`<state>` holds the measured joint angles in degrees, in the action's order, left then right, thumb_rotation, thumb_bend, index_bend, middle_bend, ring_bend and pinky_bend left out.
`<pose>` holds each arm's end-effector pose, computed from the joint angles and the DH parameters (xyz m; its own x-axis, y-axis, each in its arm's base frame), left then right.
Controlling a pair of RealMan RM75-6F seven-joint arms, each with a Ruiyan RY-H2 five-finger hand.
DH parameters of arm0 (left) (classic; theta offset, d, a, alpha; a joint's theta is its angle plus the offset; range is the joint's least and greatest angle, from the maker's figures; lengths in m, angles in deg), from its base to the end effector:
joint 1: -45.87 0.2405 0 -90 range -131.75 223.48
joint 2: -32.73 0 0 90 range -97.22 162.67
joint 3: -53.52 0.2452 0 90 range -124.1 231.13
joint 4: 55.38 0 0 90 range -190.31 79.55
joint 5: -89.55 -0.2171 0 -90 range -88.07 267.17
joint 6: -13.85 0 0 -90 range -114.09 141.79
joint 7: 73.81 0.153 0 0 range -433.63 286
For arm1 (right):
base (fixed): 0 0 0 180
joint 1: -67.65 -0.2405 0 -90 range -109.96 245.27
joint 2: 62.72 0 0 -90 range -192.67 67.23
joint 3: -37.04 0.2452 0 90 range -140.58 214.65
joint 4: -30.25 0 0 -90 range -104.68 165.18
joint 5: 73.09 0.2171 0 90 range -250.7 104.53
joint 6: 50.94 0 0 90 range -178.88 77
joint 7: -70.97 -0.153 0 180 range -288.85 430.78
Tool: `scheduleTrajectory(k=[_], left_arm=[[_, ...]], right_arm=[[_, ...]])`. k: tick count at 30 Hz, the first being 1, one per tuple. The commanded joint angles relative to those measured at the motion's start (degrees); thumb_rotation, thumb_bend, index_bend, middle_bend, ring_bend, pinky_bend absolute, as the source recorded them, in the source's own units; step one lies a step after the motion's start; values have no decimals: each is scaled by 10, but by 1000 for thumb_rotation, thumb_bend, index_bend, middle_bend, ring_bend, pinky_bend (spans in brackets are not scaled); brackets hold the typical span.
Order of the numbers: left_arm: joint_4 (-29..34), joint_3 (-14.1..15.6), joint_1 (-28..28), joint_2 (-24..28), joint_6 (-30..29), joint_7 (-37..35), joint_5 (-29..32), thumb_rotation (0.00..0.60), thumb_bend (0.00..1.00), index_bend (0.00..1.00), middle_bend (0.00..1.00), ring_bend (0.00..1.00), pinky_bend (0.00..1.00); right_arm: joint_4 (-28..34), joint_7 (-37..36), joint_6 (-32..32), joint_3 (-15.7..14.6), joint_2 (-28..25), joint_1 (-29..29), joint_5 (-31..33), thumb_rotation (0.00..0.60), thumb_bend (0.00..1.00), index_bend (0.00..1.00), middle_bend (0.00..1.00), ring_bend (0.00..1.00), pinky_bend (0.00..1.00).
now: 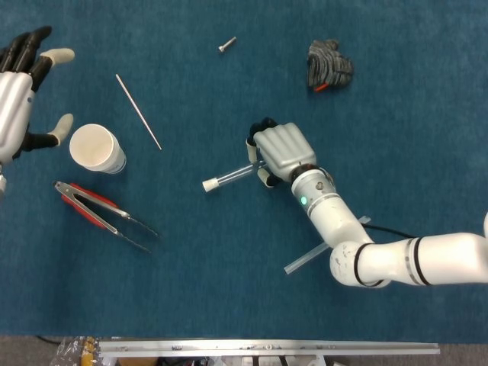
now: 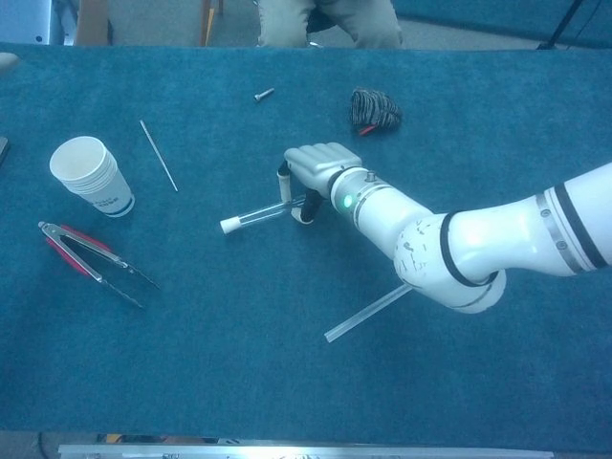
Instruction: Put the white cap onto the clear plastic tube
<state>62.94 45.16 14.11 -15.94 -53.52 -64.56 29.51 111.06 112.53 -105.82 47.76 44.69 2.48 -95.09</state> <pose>-0.1713 0.2957 0.1650 0.3150 0.1482 0.9374 0.9463 -0.1242 -0.2984 -0.0403 -0.3221 -0.1384 0.4701 -0.5222 0.7116 -0.8806 -0.3322 0.3380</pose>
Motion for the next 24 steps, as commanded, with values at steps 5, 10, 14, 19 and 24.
scheduleTrajectory(k=[5,10,14,19,24], left_arm=[[-7,-1,7,-7,2,-3,-8,600,318,182,25,0,0],[-11,-3,12,-11,0,-3,-12,600,319,182,24,0,0],[-16,-4,22,-12,-9,-8,-19,600,318,182,24,0,0],[-32,0,41,-10,-22,-20,-32,600,318,182,24,0,0],[-67,7,65,-33,-63,-23,-70,600,318,182,34,0,0]], right_arm=[[16,-1,1,4,-15,9,-7,600,385,348,160,124,386],[31,-6,-2,7,-29,17,-14,600,385,257,135,111,385],[53,-26,-12,12,-53,33,-29,600,385,238,128,106,380],[112,-62,-41,12,-121,74,-67,600,385,238,128,102,372],[189,-85,-77,-17,-211,125,-124,600,390,238,137,102,372]])
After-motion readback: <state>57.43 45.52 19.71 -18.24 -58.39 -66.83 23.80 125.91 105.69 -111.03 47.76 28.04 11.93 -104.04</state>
